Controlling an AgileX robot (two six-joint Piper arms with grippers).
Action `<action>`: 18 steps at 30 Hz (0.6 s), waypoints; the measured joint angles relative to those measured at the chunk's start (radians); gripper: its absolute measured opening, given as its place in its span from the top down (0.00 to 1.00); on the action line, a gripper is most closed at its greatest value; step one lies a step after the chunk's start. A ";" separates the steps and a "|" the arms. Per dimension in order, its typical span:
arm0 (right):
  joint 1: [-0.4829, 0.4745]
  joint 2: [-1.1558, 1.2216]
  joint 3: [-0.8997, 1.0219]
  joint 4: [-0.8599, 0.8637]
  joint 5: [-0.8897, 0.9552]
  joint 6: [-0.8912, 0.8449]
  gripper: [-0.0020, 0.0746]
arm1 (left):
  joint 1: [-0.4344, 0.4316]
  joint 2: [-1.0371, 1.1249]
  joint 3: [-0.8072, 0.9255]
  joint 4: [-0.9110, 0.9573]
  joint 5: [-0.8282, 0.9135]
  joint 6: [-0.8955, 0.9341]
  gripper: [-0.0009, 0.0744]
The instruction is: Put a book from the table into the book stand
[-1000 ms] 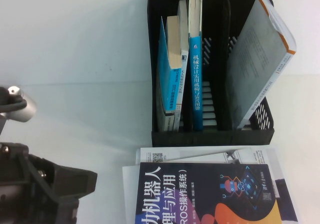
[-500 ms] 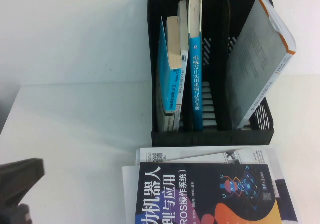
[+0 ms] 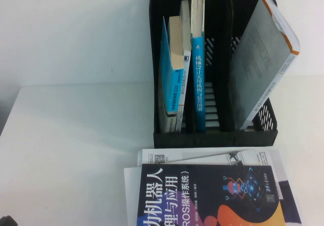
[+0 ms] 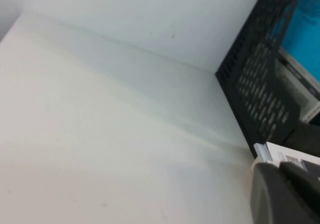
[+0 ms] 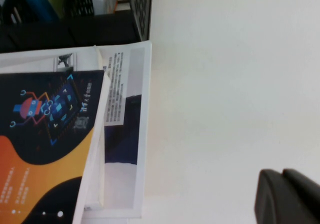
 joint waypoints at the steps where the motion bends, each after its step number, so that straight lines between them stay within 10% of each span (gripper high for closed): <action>1: 0.000 0.000 0.000 0.000 0.000 0.000 0.98 | 0.000 -0.006 0.026 -0.023 -0.021 0.000 0.99; 18: 0.000 -0.001 0.000 0.002 0.002 0.000 0.98 | 0.000 -0.022 0.040 -0.081 0.136 0.018 0.99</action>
